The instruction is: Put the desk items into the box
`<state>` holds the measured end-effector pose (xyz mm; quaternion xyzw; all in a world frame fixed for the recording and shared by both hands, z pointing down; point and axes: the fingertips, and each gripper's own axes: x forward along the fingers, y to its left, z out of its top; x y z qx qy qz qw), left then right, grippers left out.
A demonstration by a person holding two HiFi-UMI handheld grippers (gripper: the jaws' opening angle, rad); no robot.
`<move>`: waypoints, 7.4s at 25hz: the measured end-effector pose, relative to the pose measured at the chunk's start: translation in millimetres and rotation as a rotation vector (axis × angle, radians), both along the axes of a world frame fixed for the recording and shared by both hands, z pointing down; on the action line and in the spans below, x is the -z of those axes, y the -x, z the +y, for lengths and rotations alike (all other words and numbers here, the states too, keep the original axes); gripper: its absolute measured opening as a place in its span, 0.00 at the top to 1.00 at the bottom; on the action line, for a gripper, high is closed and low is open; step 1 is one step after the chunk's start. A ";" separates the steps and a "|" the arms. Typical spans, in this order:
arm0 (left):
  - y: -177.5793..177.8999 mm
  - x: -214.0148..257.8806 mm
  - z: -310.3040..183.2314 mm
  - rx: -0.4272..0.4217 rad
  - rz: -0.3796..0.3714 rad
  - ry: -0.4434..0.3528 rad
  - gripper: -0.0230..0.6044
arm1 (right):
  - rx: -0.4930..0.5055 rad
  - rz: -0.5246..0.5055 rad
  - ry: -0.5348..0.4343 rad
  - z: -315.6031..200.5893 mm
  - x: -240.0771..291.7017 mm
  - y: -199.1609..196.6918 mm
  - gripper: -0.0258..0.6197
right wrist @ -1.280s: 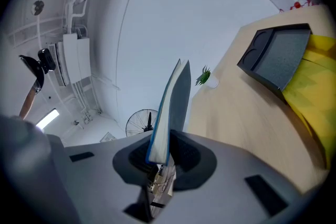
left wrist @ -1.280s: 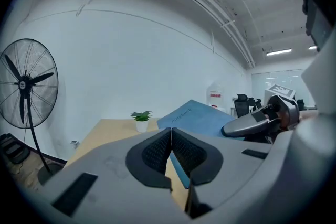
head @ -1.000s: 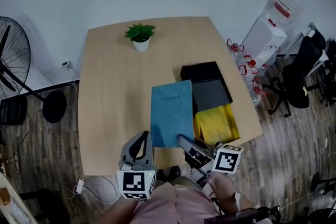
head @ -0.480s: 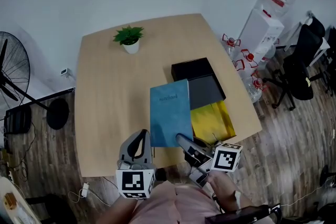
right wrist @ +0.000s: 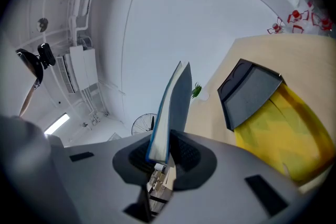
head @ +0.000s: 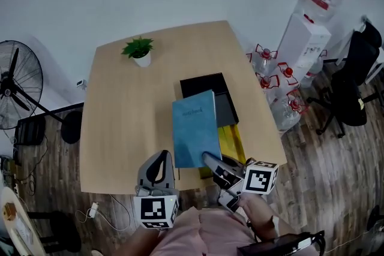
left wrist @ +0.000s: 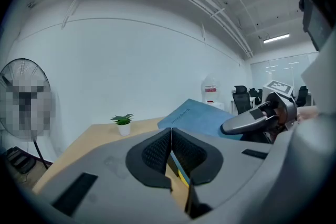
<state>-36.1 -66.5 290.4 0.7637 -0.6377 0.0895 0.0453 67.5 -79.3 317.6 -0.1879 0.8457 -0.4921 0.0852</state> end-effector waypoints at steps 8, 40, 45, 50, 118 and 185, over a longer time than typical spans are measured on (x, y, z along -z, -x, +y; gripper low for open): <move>-59.1 11.9 2.1 0.089 -0.019 -0.038 0.94 | 0.043 -0.020 -0.023 -19.9 8.0 -66.2 0.88; -83.4 -33.5 21.4 0.136 0.015 0.110 0.94 | 0.099 -0.019 0.169 20.2 -52.0 -100.8 0.88; -91.7 -56.4 32.0 0.139 0.029 0.169 0.94 | 0.096 -0.039 0.234 37.8 -76.3 -110.4 0.88; -96.4 -78.5 38.0 0.129 0.036 0.224 0.94 | 0.079 -0.019 0.319 49.8 -107.3 -116.4 0.88; -190.0 -112.0 49.2 -0.071 0.080 0.275 0.94 | 0.348 0.595 -0.248 97.5 -122.8 -114.2 0.96; -186.2 -194.4 31.4 -0.223 0.111 0.453 0.94 | 0.231 0.698 -0.173 28.8 -166.2 -86.9 0.96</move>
